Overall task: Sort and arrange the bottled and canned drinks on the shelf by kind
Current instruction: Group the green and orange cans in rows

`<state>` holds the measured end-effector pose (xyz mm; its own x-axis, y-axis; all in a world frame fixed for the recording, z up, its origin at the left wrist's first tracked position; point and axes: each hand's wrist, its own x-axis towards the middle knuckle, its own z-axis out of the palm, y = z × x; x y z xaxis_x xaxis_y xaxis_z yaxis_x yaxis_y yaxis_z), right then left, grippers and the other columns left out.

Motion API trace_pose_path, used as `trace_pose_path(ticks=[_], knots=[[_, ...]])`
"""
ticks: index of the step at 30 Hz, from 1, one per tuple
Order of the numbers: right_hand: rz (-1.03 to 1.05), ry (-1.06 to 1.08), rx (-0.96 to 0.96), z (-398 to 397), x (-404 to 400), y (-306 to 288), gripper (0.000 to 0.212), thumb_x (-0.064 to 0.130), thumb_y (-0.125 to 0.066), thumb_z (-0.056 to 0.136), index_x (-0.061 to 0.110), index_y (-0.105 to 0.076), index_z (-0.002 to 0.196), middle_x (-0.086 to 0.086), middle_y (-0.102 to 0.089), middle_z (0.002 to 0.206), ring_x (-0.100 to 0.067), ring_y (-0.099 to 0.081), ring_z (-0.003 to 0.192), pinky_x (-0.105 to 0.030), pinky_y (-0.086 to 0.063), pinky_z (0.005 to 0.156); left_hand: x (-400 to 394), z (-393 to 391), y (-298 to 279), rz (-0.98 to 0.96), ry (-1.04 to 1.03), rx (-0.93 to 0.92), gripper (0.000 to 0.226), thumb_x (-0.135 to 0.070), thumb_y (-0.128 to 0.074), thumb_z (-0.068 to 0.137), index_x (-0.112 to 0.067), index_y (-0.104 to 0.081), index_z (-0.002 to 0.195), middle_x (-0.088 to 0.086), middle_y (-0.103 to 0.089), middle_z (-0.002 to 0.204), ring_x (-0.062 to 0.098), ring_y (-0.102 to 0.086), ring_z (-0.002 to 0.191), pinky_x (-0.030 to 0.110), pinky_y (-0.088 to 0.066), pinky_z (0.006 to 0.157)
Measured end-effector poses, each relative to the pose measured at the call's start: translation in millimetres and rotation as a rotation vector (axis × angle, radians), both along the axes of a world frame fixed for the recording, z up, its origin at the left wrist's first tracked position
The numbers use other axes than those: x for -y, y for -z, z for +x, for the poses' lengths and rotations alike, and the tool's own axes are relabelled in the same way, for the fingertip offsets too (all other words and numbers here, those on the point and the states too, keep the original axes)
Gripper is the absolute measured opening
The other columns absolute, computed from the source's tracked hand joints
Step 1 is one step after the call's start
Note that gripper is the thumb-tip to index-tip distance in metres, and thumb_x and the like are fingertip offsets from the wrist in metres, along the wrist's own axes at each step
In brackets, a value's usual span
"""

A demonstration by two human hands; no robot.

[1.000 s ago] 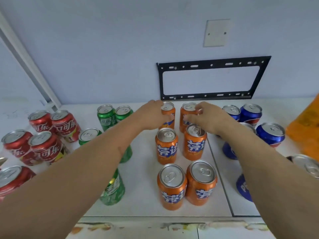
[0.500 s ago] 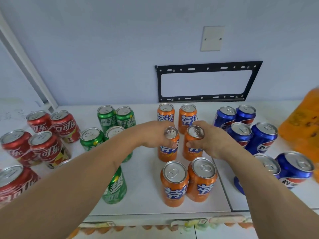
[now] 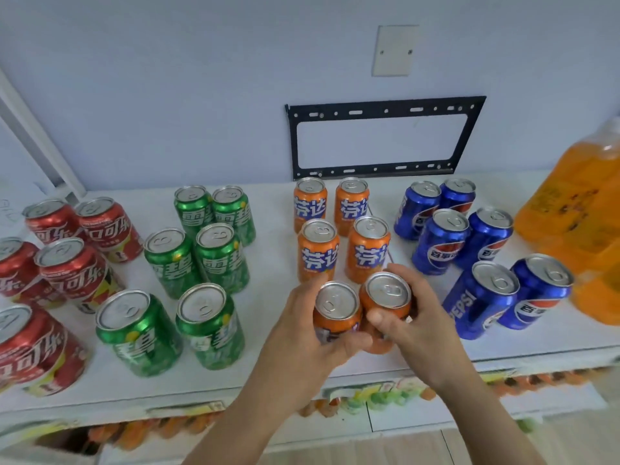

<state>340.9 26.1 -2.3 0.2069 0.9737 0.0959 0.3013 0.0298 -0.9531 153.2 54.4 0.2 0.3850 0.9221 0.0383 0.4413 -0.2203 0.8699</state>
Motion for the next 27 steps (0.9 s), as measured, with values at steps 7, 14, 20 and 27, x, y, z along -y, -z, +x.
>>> trace_pose_path(ticks=[7,14,20,27], knots=[[-0.052,-0.031,-0.103,5.2,4.6,15.2,0.077,0.019,-0.081,0.069,0.026,-0.046,0.137,0.013,-0.065,0.121,0.004,-0.061,0.107,-0.008,-0.048,0.081,-32.1,-15.9,5.6,-0.094,0.143,0.032,0.075,-0.032,-0.078,0.081,-0.053,-0.029,0.133,-0.027,-0.051,0.125,-0.026,-0.052,0.099,0.002,-0.042,0.087],[-0.148,0.113,0.074,-4.3,11.5,48.5,0.087,0.052,-0.090,0.053,0.051,-0.039,0.124,0.011,-0.056,0.128,-0.002,-0.057,0.112,-0.026,-0.047,0.092,-12.9,-11.1,44.1,-0.021,-0.012,0.123,0.092,-0.044,-0.088,0.066,-0.057,-0.030,0.136,-0.021,-0.040,0.135,-0.011,-0.051,0.116,0.009,-0.046,0.091],[-0.142,0.098,0.140,-0.5,11.6,54.6,0.083,0.038,-0.086,0.070,0.033,-0.039,0.138,0.013,-0.059,0.124,-0.003,-0.059,0.104,-0.017,-0.042,0.083,-18.2,-21.1,49.3,-0.088,0.011,0.100,0.074,-0.034,-0.084,0.075,-0.062,-0.037,0.125,-0.018,-0.062,0.126,0.000,-0.062,0.112,0.024,-0.051,0.095],[-0.112,0.090,0.180,-1.7,13.2,52.4,0.074,0.033,-0.086,0.069,0.033,-0.044,0.131,0.008,-0.059,0.120,-0.010,-0.058,0.107,-0.023,-0.044,0.086,-5.1,-13.0,55.2,-0.116,-0.104,0.006,0.075,-0.036,-0.087,0.070,-0.038,-0.046,0.132,-0.027,-0.065,0.110,-0.015,-0.062,0.095,0.010,-0.047,0.087]])
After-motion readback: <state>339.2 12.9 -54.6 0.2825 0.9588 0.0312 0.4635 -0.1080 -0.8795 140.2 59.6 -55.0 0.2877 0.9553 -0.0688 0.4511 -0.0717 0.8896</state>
